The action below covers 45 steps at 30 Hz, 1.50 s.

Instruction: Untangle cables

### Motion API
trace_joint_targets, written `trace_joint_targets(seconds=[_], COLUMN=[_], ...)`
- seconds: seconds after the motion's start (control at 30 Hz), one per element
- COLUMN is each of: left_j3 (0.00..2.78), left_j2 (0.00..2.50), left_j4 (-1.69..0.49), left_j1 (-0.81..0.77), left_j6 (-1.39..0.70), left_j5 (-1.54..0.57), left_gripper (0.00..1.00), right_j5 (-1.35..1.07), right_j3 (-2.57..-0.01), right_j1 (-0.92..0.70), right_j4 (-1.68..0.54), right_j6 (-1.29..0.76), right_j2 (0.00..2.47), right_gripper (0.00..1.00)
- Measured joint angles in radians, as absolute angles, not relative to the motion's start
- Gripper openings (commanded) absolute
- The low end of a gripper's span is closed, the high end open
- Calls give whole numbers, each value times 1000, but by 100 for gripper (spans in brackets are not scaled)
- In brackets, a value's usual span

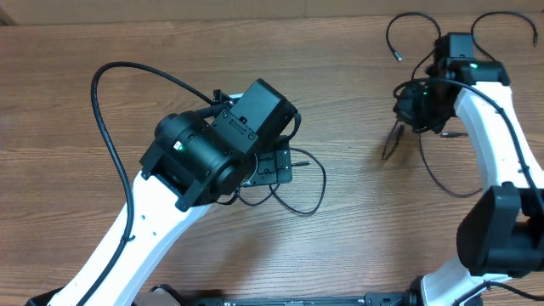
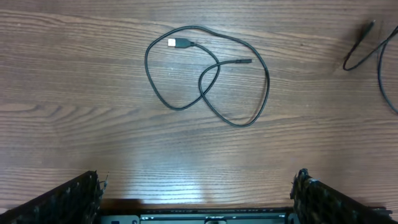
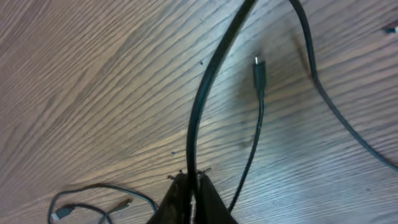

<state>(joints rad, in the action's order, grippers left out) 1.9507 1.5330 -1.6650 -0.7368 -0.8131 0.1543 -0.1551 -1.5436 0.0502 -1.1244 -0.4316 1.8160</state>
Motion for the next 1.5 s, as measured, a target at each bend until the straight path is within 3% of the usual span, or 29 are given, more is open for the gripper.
trace_joint_targets(seconds=[0.03,0.1,0.23,0.57,1.1,1.5], left_j3=[1951,1951,1951,1951,1951,1951], left_j2=[1533,1533,1533,1533,1533,1533], left_j4=[-1668,-1670,-1670,-1679,-1686,-1684], left_j1=[-737,-737,-737,-737,-737,-737], left_j6=[-813,-813,-813,-813,-813,-813], left_j5=[154,154,154,154,154,162], left_gripper=[100,100,100,99,100,100], right_j5=[-157,-158,-158,-157,-59,-40], right_j3=[-1544,-1544,-1544,-1544,-1419,-1253], right_j1=[50,51,52,72,431,497], right_j4=[-1125,-1125,-1129,-1139,-1161,-1069], right_j6=[-432,-439,-439,-445,-574,-636], right_j2=[1818,1819,1819,1819,1819,1824], right_gripper=[48,79,98,100,100,100])
